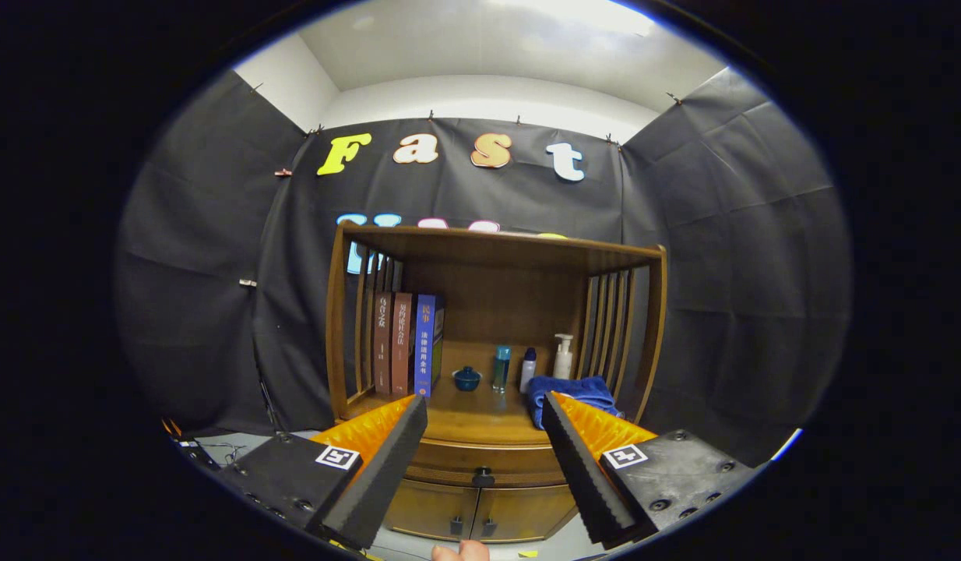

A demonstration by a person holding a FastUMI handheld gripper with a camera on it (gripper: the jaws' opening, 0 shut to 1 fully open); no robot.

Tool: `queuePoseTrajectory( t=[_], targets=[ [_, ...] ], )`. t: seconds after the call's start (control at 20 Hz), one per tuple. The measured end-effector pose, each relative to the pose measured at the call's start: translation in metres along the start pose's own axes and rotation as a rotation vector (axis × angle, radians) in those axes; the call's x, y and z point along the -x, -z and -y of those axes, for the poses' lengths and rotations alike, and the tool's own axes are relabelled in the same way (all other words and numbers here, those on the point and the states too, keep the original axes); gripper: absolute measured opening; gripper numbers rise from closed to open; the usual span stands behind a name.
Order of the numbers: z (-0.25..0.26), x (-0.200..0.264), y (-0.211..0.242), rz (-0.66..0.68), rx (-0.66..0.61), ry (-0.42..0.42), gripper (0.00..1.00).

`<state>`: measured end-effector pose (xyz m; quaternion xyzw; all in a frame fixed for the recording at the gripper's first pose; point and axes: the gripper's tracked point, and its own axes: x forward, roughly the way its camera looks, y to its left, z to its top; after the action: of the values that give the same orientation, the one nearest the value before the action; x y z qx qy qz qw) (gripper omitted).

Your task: Pull open the drawer, take out the items inside it, and place them on the countertop above the cabinet.

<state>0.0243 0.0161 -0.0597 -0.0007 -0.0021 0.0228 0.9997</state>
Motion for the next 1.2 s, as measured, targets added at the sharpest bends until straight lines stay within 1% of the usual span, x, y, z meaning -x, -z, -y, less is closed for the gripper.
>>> queuePoseTrajectory(
  t=[0.15, 0.5, 0.7, 0.85, 1.1, 1.2],
  targets=[
    [-0.007, -0.014, 0.037, -0.007, 0.018, -0.007, 0.98],
    [-0.029, -0.060, 0.152, -0.093, -0.007, -0.025, 0.98],
    [-0.020, -0.089, 0.209, -0.145, -0.058, 0.013, 0.98],
    [0.000, -0.110, 0.237, -0.172, -0.080, 0.050, 0.98],
    [0.003, -0.141, 0.266, -0.222, -0.096, 0.015, 0.99],
    [0.003, -0.148, 0.274, -0.240, -0.096, 0.017, 0.98]
  ],
)
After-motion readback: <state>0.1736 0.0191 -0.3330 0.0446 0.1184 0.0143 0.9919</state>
